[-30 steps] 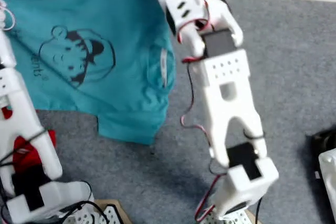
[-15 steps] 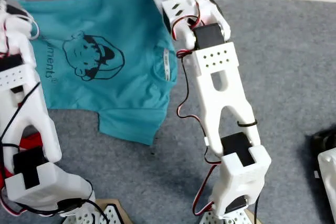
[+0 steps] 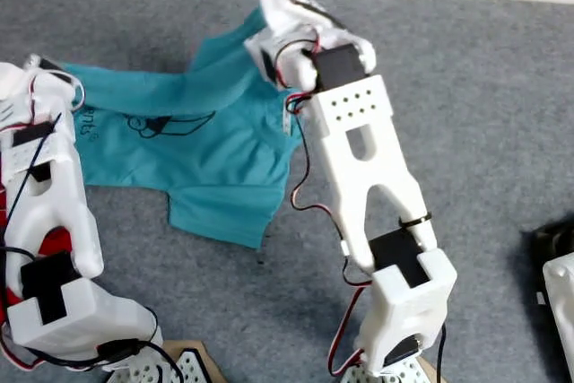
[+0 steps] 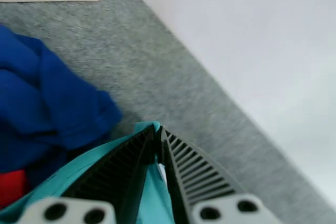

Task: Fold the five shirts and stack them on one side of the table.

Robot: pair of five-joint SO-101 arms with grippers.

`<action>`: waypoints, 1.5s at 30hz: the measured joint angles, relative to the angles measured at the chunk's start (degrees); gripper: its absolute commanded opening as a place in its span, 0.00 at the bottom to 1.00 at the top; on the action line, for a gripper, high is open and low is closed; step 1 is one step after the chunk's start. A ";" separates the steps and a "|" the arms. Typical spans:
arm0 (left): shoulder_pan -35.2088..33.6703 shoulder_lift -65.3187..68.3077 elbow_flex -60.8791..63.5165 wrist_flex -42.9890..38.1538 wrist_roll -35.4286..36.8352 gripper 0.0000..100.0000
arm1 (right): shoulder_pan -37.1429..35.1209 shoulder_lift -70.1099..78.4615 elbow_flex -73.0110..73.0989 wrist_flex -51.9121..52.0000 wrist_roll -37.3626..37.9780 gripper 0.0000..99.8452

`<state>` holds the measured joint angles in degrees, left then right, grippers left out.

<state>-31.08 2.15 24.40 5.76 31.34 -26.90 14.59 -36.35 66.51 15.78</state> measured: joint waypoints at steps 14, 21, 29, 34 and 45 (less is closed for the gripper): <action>-4.57 0.00 8.09 0.00 -2.73 0.01 | -3.78 -0.09 8.53 11.08 -5.80 0.01; -6.86 0.00 9.76 0.00 -2.73 0.01 | -5.63 0.00 27.43 1.58 -5.80 0.01; -7.03 0.00 14.07 0.00 -2.73 0.01 | -5.80 -0.09 33.14 -3.25 -5.80 0.01; -7.03 0.00 14.77 0.00 -2.73 0.01 | -5.80 -0.09 34.46 -3.25 -5.80 0.01; -9.58 0.00 14.77 0.00 -2.73 0.01 | -8.79 -7.47 42.64 -3.96 -8.09 0.01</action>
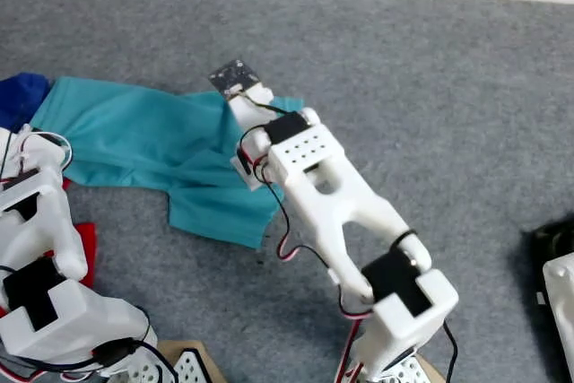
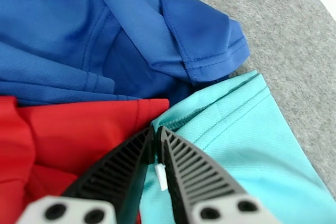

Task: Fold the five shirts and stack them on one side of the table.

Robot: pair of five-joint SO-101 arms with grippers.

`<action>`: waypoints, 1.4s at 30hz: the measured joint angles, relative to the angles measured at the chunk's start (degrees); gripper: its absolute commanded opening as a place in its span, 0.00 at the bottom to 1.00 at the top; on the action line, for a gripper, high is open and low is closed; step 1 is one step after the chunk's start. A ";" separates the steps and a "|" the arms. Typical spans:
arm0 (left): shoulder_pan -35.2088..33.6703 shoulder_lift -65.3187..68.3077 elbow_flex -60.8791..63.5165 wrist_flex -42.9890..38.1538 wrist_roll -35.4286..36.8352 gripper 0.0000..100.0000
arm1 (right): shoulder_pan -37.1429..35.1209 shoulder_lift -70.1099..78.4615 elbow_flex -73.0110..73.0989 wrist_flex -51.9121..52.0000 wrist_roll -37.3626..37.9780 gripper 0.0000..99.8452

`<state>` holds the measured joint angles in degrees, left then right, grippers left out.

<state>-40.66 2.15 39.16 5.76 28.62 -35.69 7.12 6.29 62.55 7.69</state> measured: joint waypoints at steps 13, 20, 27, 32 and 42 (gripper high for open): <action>-0.09 0.00 0.00 3.08 0.00 0.36 | -0.26 -0.62 2.37 -0.88 -0.26 0.13; 0.00 0.00 -1.41 10.02 -0.09 0.37 | -0.26 -0.62 2.37 -0.88 -0.26 0.14; -0.26 -7.30 -8.35 27.96 -0.18 0.37 | -0.26 -0.62 1.85 2.99 -0.26 0.22; 0.70 -11.87 -13.80 40.70 0.00 0.28 | -0.35 -0.62 -3.87 4.92 0.79 0.17; 6.42 -4.04 -23.03 47.91 0.00 0.01 | -0.62 -0.62 -4.31 -1.58 0.97 0.01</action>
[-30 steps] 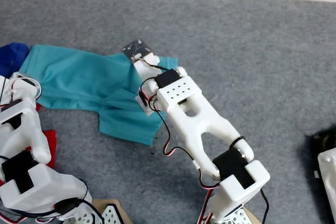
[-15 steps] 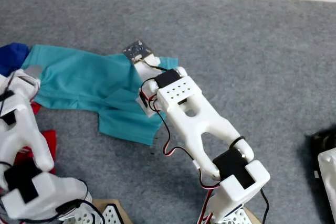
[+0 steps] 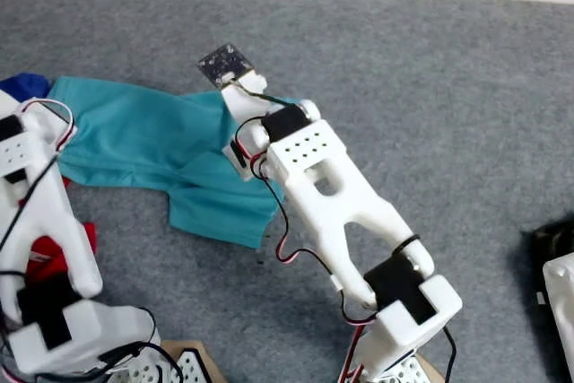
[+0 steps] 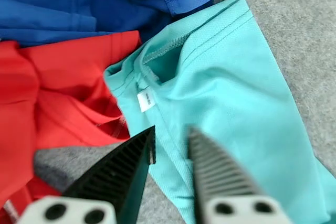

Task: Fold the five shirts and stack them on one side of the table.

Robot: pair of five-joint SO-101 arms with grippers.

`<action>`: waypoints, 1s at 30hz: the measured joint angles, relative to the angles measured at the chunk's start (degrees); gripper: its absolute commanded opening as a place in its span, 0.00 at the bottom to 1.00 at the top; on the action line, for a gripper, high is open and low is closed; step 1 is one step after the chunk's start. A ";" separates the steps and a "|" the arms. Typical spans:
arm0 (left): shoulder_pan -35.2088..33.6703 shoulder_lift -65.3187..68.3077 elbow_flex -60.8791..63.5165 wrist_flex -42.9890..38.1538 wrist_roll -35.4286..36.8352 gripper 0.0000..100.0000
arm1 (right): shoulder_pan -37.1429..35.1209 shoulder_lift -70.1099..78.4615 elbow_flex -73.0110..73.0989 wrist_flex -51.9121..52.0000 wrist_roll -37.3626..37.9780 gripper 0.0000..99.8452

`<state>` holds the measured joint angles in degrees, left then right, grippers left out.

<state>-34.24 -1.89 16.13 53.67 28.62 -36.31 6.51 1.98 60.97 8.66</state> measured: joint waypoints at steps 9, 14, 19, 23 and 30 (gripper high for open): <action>2.55 14.68 -7.38 0.00 -0.09 0.01 | -4.13 0.00 11.08 -23.30 0.18 0.01; 2.55 20.75 -12.13 0.00 -0.09 0.01 | -5.45 0.09 12.13 -28.75 0.18 0.01; 2.55 23.82 -13.27 0.00 -0.09 0.01 | -5.45 6.59 11.78 -29.54 0.18 0.01; 2.81 24.09 -13.27 0.00 0.00 0.01 | -5.45 11.16 8.18 -29.54 0.18 0.01; 3.96 24.09 -13.27 0.09 -0.18 0.01 | -5.45 15.74 1.67 -29.71 0.18 0.01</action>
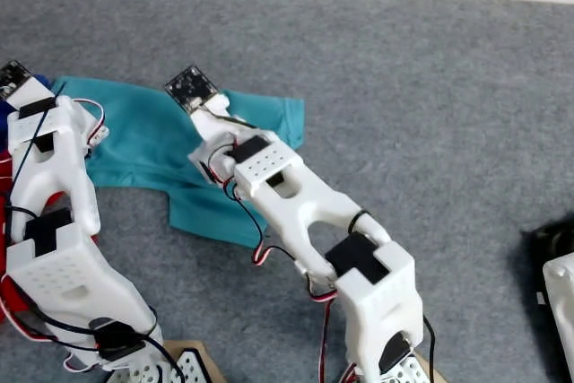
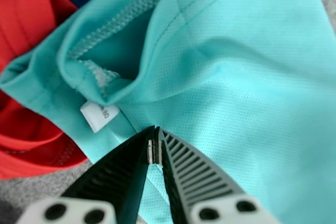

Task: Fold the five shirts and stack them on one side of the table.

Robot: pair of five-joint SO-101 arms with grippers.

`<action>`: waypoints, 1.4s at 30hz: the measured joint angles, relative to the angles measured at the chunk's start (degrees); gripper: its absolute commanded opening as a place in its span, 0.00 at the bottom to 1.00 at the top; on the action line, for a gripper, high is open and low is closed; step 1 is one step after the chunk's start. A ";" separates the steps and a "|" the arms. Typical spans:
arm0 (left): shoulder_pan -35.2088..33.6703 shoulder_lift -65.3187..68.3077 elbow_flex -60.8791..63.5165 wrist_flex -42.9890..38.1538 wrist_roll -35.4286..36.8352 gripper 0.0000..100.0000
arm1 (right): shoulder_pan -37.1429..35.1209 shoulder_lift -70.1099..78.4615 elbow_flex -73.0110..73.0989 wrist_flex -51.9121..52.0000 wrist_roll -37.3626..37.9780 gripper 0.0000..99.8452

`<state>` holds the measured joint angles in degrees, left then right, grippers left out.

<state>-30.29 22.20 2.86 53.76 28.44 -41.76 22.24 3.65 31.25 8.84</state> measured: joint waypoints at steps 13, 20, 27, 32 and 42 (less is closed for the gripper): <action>0.00 0.00 0.00 0.00 0.00 0.01 | 1.41 6.07 -4.48 2.29 2.99 0.01; 0.00 0.00 0.00 0.00 0.00 0.01 | -0.35 3.43 -3.78 6.42 3.08 0.01; 0.00 0.00 0.00 0.00 0.00 0.01 | -4.31 -2.64 4.57 6.59 3.08 0.01; 0.00 0.00 0.00 0.00 0.00 0.01 | -6.42 -7.30 11.78 6.59 2.29 0.01; 0.00 0.00 0.00 0.00 0.00 0.01 | -9.49 -24.18 19.78 6.59 2.20 0.01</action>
<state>-30.29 22.20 2.86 53.76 28.44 -51.25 -1.93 23.43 37.85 11.03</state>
